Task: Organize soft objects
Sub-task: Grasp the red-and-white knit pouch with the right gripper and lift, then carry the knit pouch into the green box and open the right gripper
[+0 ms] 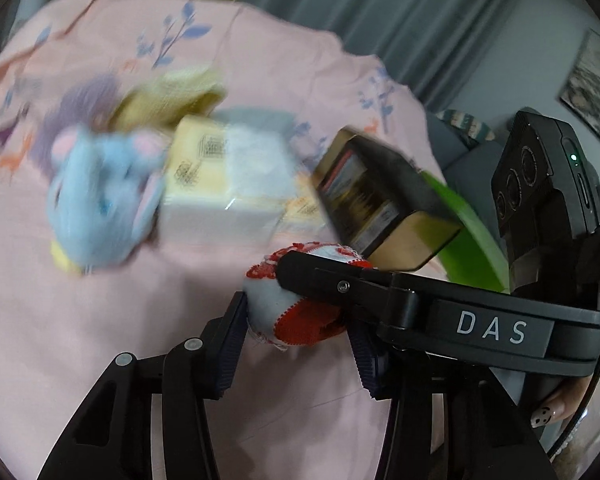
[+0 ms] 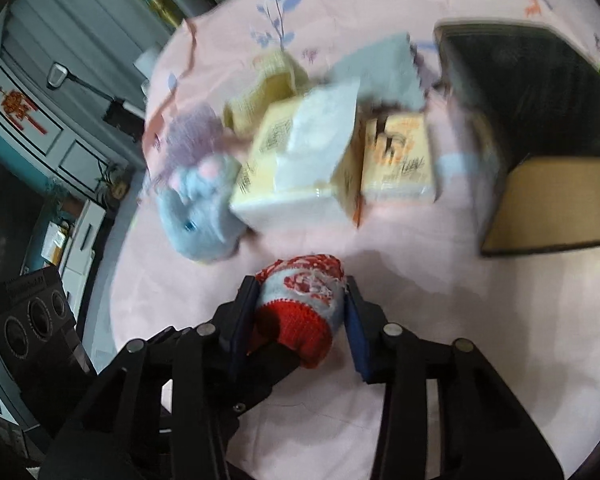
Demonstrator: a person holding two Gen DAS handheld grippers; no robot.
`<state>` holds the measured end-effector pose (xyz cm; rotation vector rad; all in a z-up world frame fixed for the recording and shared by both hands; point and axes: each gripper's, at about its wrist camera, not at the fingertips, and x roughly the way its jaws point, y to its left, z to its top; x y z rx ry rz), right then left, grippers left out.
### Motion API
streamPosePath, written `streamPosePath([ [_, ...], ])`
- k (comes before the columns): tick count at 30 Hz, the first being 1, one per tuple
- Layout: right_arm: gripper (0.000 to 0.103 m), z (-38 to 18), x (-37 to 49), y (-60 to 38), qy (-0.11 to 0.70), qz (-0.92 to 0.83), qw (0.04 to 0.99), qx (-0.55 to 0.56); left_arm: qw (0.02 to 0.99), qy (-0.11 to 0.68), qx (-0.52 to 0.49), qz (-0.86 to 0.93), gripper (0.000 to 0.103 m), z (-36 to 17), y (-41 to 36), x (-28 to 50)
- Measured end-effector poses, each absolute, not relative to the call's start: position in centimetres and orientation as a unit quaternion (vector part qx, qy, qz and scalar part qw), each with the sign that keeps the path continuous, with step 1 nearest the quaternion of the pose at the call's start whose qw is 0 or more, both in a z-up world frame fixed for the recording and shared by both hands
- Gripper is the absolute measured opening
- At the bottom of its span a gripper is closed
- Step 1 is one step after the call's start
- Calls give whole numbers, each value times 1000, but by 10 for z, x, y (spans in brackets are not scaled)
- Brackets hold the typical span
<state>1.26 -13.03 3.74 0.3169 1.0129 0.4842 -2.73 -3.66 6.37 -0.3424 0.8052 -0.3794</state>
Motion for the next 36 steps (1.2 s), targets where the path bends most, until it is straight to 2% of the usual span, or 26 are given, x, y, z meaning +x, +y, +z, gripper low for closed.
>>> streamPosePath([
  [9, 41, 141, 7, -192, 360, 196, 899, 155, 916, 291, -109, -254, 48, 166, -99, -6],
  [12, 41, 160, 3, -220, 321, 178, 917, 158, 921, 268, -79, -271, 48, 180, -128, 2],
  [27, 41, 118, 2, -363, 294, 91, 906, 292, 884, 297, -20, -361, 47, 157, -255, 36],
  [36, 41, 94, -2, -413, 305, 11, 892, 334, 843, 347, -9, -412, 47, 132, -315, 57],
])
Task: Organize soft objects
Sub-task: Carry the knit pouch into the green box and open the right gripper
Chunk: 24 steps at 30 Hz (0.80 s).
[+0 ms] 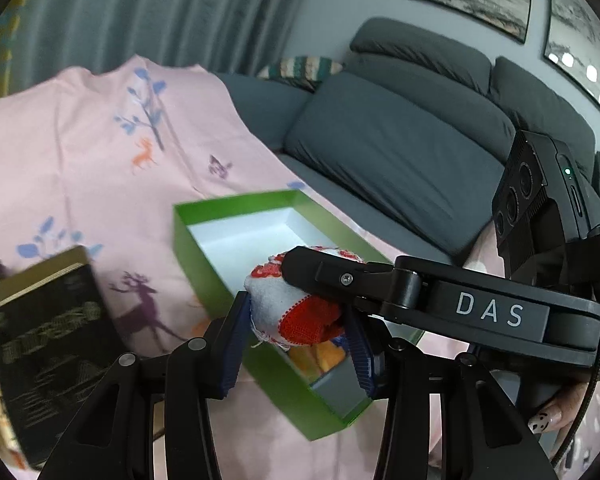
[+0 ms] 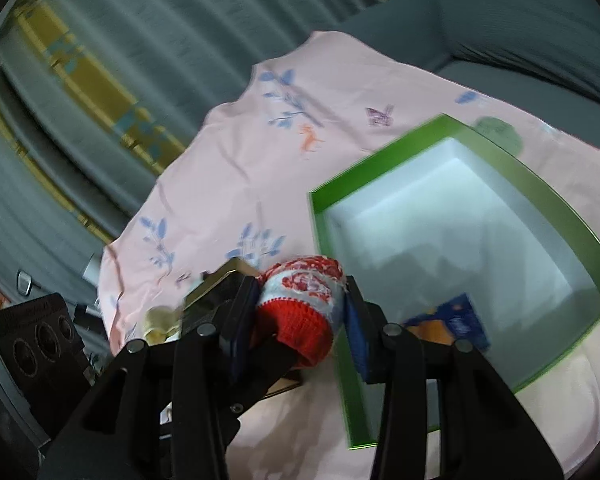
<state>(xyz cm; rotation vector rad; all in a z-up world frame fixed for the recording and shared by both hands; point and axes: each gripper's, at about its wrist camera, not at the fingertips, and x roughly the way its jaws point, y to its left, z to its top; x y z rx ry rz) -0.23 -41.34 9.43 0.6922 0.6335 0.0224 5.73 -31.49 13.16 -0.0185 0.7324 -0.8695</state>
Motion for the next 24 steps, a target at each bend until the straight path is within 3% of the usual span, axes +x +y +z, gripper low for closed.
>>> streamPosePath([
  [20, 41, 67, -13, -459, 331, -91, 860, 378, 802, 402, 7, -441, 46, 101, -369, 70],
  [24, 47, 72, -15, -460, 320, -101, 868, 366, 801, 412, -8, -434, 46, 100, -366, 71],
])
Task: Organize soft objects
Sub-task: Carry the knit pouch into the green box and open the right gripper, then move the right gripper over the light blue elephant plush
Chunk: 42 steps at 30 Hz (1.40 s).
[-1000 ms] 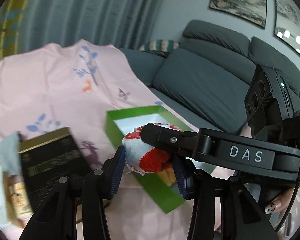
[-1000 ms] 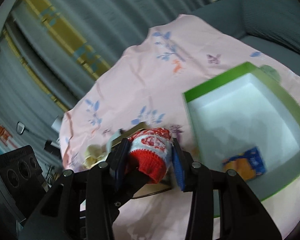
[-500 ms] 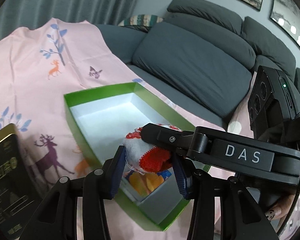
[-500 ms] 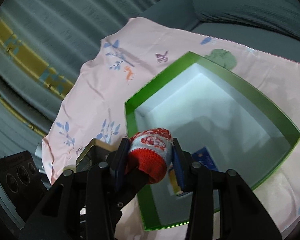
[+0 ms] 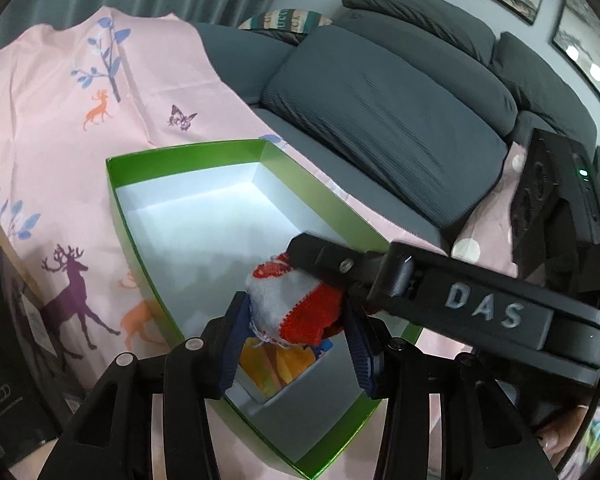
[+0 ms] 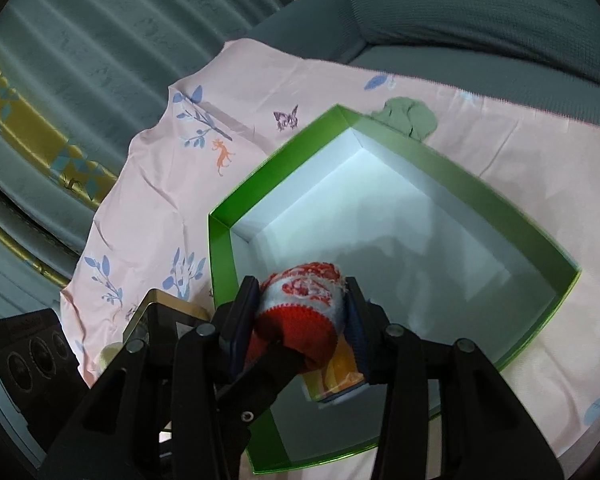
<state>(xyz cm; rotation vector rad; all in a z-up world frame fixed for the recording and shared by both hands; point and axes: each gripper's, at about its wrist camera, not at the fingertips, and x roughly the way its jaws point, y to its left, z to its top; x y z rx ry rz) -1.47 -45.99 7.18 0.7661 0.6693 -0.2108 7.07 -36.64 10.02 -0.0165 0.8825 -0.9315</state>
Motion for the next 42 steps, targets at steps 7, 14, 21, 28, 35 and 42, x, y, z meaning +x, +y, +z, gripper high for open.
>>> streamPosePath([
  [7, 70, 96, -29, -455, 263, -113, 894, 344, 814, 386, -7, -434, 78, 118, -348, 57],
  [14, 91, 113, -36, -438, 240, -97, 906, 336, 836, 375, -40, -399, 85, 142, -287, 47],
  [21, 102, 134, -44, -401, 226, -76, 929, 283, 871, 349, -84, -335, 94, 158, -188, 22],
  [28, 102, 143, -42, -364, 223, -95, 941, 238, 912, 327, -99, -226, 94, 161, -83, -1],
  [35, 102, 148, -34, -325, 235, -82, 946, 207, 930, 320, -121, -134, 94, 144, 1, -14],
  [42, 102, 147, -28, -270, 241, -58, 958, 146, 941, 295, -158, -41, 94, 107, 78, -14],
])
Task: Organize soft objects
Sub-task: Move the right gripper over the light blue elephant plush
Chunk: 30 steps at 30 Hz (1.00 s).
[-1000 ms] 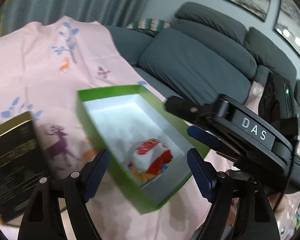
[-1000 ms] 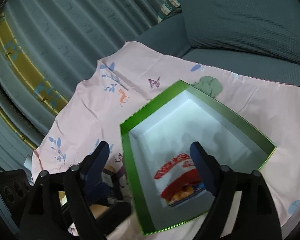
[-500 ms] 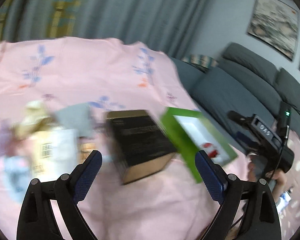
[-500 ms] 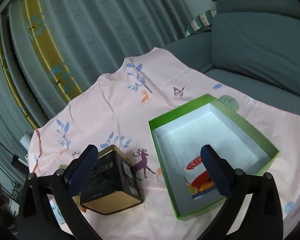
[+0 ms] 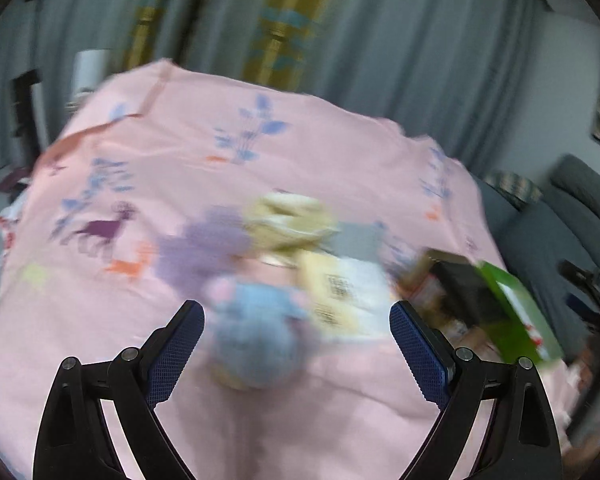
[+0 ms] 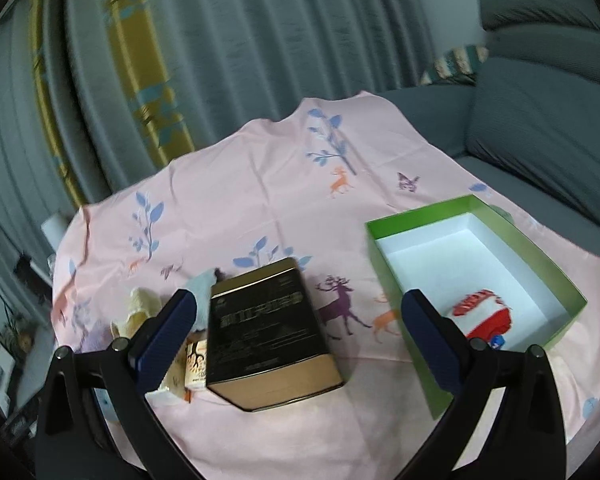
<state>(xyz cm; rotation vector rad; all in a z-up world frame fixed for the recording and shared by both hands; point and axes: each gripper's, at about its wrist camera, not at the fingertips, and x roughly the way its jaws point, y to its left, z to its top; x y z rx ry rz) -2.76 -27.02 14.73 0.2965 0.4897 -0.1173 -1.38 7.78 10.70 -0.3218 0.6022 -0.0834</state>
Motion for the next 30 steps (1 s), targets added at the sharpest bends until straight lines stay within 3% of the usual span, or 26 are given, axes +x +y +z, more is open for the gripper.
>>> streamPosePath([
  [10, 102, 109, 5, -209, 306, 73, 930, 189, 916, 335, -219, 41, 94, 65, 143, -2],
  [19, 100, 97, 5, -137, 352, 154, 911, 147, 896, 373, -240, -8, 94, 57, 137, 2],
  [25, 91, 101, 29, -95, 408, 194, 879, 153, 879, 393, -260, -71, 94, 50, 121, 9],
  [30, 75, 108, 64, -29, 442, 220, 867, 70, 866, 411, -276, -78, 94, 40, 116, 17],
])
